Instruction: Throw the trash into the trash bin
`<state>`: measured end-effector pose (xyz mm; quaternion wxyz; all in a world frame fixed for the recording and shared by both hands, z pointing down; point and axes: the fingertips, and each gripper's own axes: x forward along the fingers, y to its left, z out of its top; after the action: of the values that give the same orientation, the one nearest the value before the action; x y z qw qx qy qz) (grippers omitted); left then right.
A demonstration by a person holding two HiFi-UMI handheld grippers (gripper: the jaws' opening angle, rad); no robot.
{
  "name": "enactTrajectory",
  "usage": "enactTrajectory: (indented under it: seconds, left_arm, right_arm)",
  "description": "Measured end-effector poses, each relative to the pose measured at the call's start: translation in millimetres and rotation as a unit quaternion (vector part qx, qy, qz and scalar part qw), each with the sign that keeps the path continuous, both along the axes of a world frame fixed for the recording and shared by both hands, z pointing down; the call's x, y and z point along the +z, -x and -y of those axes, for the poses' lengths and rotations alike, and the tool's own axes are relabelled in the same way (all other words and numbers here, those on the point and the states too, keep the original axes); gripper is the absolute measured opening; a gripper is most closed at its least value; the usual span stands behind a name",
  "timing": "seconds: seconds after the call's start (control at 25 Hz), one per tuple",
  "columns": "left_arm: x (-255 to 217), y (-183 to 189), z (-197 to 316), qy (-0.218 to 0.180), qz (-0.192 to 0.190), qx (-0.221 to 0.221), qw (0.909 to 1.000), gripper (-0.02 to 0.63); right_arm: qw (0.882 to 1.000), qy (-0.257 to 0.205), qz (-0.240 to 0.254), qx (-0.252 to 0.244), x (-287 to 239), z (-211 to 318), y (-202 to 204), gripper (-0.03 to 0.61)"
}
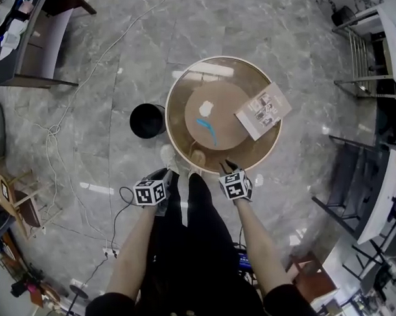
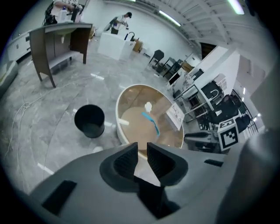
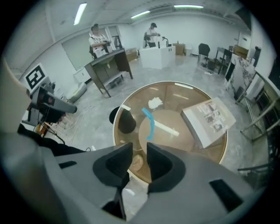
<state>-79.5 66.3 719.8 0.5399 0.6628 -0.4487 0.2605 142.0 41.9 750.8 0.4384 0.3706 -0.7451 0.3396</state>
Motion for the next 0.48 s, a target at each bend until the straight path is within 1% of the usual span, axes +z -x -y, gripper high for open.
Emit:
enactTrajectory:
  seconds: [0.08,0.2,0.32,0.48]
  left_arm:
    - [16,0,-16,0.029,-0.005,0.008,0.9995,0.067]
    - [41,0,-24,0.057,-0.002,0.038,0.9977,0.066]
    - [65,3,-11,0.064,-0.003,0.080,0.9947,0.067]
    - [94,12,25,0.061,0.000,0.135,0.9890,0.067]
  right_arm:
    - [1.000,0.017,-0.004,0.024,12,-5,-4,0.111]
    - [0.998,0.043,-0.009,0.046,37,-6,-6,0.121]
    - [0.996,0.058,-0.011,0.060,63,6,-2,0.132]
    - [0.996,0.058,-0.019,0.070,90,33,9,0.138]
